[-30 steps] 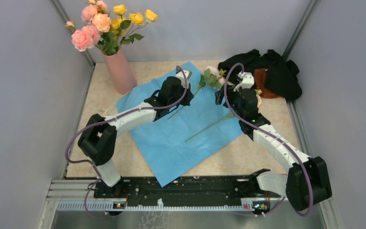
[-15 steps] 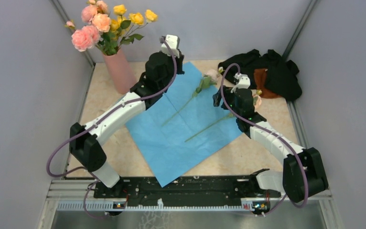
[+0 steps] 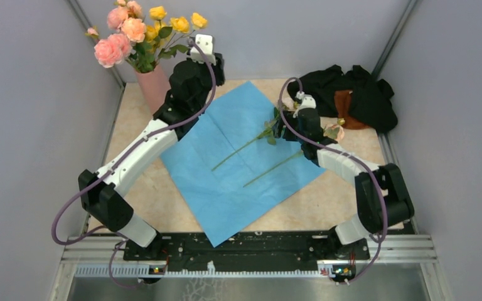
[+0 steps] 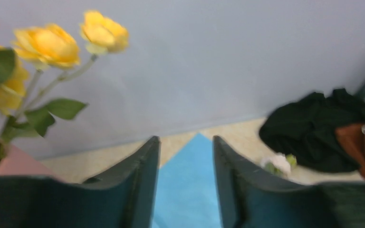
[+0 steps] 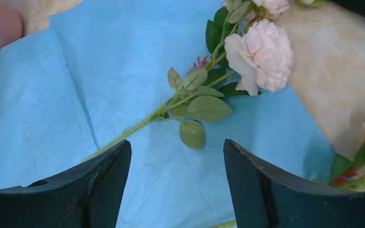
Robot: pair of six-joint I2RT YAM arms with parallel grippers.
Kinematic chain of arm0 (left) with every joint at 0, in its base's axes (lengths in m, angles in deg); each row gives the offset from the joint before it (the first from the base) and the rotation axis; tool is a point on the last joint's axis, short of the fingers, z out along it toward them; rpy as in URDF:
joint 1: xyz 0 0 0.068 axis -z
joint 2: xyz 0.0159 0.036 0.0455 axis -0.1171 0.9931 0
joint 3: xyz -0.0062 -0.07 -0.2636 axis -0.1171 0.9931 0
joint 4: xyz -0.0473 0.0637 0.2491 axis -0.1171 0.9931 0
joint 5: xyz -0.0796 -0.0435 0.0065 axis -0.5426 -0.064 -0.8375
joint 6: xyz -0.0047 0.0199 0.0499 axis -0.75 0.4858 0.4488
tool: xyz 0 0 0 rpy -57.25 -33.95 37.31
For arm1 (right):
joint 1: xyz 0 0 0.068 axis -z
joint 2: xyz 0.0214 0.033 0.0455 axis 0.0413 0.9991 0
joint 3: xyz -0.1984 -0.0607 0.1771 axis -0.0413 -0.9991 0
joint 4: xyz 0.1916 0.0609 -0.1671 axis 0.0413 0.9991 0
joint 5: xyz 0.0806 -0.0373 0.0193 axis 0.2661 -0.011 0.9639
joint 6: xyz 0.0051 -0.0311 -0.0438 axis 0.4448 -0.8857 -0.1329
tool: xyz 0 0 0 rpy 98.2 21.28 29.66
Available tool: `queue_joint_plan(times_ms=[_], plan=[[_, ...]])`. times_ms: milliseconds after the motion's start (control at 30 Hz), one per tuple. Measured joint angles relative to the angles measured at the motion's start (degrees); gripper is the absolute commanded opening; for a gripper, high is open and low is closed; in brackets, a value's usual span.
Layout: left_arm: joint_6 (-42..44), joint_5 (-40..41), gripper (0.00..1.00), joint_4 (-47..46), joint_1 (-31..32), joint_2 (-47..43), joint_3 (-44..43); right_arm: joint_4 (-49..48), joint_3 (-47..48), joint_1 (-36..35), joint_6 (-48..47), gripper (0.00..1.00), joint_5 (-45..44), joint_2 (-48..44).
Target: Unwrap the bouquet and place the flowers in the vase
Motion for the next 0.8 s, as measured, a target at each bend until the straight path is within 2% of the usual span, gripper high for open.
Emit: queue_joint_plan(times_ms=[100,233,400,533,700,800], plan=[[-0.22,-3.74,0.80,1.55,-0.02,0.13,2.36,0.39,3.04,-0.02,1.01,0.70,2.64,4.92],[3.89,-12.83,0.83,6.01,-0.04,2.62,4.79,1.01,3.30,-0.02,1.84,0.70,3.87,5.60],[11.41,-30.10,0.82,12.92,-1.77,7.02,5.90,3.10,3.43,-0.02,1.77,0.71,3.39,3.82],[15.02,-41.92,0.78,20.13,-5.75,12.63,-0.46,5.27,3.43,0.33,1.64,0.72,1.70,-0.90],[20.11,-49.79,0.71,25.55,-9.27,19.85,-6.36,6.16,3.30,2.38,1.38,0.72,-0.13,-8.76],[22.75,-53.22,0.68,28.48,-9.18,24.22,-7.89,6.36,3.30,3.28,0.96,0.73,-0.94,-11.78]])
